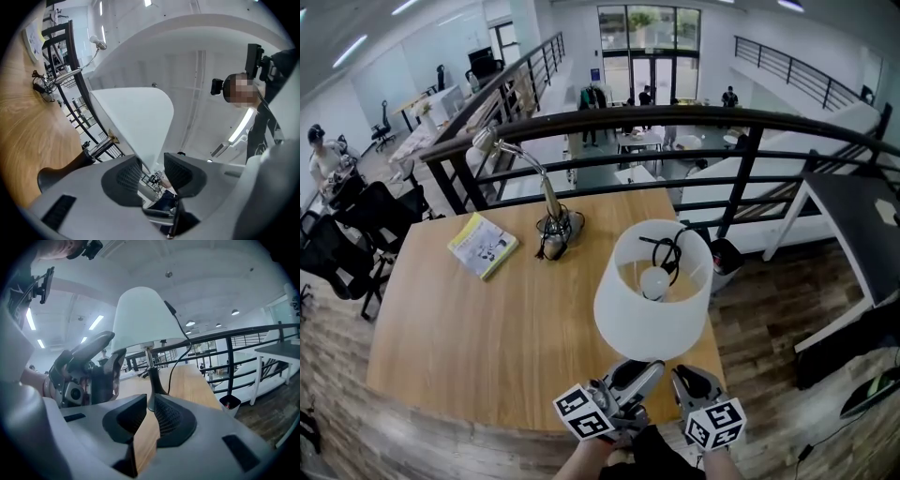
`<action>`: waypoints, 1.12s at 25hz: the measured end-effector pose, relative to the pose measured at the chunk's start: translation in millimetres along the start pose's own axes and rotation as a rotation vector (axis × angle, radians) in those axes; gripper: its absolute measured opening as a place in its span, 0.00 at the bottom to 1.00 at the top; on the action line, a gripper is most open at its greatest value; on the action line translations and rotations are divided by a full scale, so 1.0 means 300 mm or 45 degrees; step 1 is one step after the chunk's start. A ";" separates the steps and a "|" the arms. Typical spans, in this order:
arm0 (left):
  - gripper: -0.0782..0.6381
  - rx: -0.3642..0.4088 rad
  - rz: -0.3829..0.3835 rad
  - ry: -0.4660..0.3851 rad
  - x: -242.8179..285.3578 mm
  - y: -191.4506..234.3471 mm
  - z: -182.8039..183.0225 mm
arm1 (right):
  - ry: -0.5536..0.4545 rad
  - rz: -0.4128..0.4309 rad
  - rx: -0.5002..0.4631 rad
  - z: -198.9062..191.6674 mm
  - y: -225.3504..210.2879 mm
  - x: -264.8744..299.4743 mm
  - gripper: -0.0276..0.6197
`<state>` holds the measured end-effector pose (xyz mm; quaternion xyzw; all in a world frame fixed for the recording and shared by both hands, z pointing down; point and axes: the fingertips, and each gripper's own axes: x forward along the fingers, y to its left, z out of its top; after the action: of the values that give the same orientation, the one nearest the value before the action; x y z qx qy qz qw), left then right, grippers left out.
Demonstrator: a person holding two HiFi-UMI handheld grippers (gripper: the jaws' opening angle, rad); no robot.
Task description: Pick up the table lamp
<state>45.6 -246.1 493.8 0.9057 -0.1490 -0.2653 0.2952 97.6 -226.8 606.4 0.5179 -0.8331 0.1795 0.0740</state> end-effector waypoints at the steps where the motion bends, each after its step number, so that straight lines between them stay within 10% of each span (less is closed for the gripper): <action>1: 0.32 0.004 -0.009 0.002 0.006 -0.003 0.001 | 0.002 0.002 -0.002 0.000 -0.002 0.002 0.14; 28: 0.16 -0.061 -0.065 -0.200 0.174 0.109 0.227 | 0.047 0.033 -0.072 0.086 -0.060 0.183 0.14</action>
<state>45.7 -325.0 446.9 0.8783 -0.1422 -0.3465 0.2973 90.3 -289.7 603.7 0.5014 -0.8430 0.1664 0.1016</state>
